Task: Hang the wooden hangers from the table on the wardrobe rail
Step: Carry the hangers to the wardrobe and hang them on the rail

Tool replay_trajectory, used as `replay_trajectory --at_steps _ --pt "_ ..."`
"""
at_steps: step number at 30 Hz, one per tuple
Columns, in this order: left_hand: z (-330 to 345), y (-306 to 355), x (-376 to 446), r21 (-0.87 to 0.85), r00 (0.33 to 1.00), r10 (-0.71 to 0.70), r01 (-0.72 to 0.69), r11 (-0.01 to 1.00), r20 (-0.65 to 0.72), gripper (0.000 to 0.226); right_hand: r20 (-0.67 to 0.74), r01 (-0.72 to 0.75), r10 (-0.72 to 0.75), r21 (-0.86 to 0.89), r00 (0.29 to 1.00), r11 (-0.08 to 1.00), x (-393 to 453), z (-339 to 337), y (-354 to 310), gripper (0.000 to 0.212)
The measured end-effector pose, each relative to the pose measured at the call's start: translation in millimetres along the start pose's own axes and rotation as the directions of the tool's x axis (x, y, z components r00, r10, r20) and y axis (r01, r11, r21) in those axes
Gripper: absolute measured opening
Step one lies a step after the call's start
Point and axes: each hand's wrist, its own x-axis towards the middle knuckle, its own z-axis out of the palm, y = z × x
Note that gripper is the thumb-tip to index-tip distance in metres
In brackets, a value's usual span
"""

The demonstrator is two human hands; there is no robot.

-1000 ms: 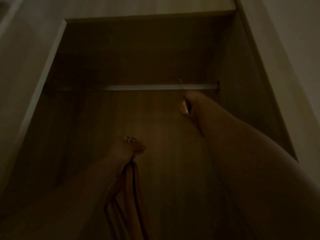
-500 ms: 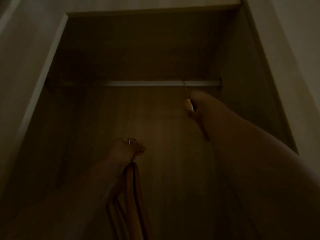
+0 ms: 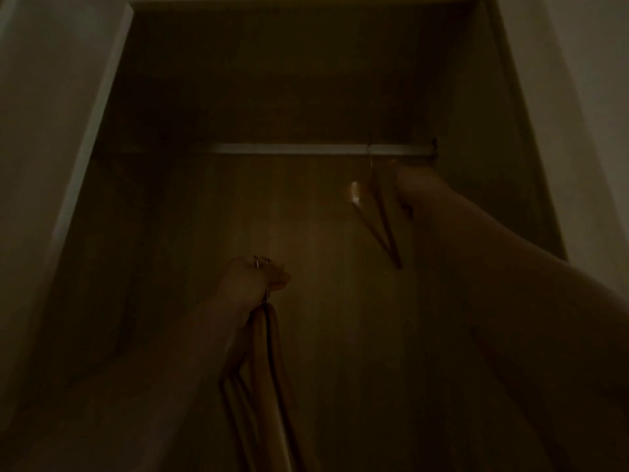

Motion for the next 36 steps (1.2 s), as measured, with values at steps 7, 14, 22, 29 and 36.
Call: replay_trajectory --at_steps 7,14,22,29,36 --pt "-11 7 -15 -0.014 1.000 -0.006 0.006 1.000 0.006 0.011 -0.287 0.300 -0.296 -0.031 0.911 0.953 -135 -31 51 0.032" --pt "-21 11 -26 0.053 0.997 -0.074 0.074 0.996 0.009 0.012 0.498 -0.152 0.182 -0.100 0.848 0.983 -228 41 110 0.039" --pt "-35 14 -37 0.095 0.998 -0.070 0.069 0.993 0.009 0.012 0.681 -0.527 0.342 0.075 0.647 0.847 -244 74 99 0.030" --pt "-41 14 -38 0.083 0.997 -0.080 0.079 0.993 0.010 0.012 0.697 -0.582 0.363 0.095 0.618 0.808 -251 86 93 0.046" --pt "-46 14 -31 0.077 0.997 -0.075 0.074 0.994 0.017 0.013 0.639 -0.473 0.370 -0.010 0.675 0.881 -247 94 88 0.044"
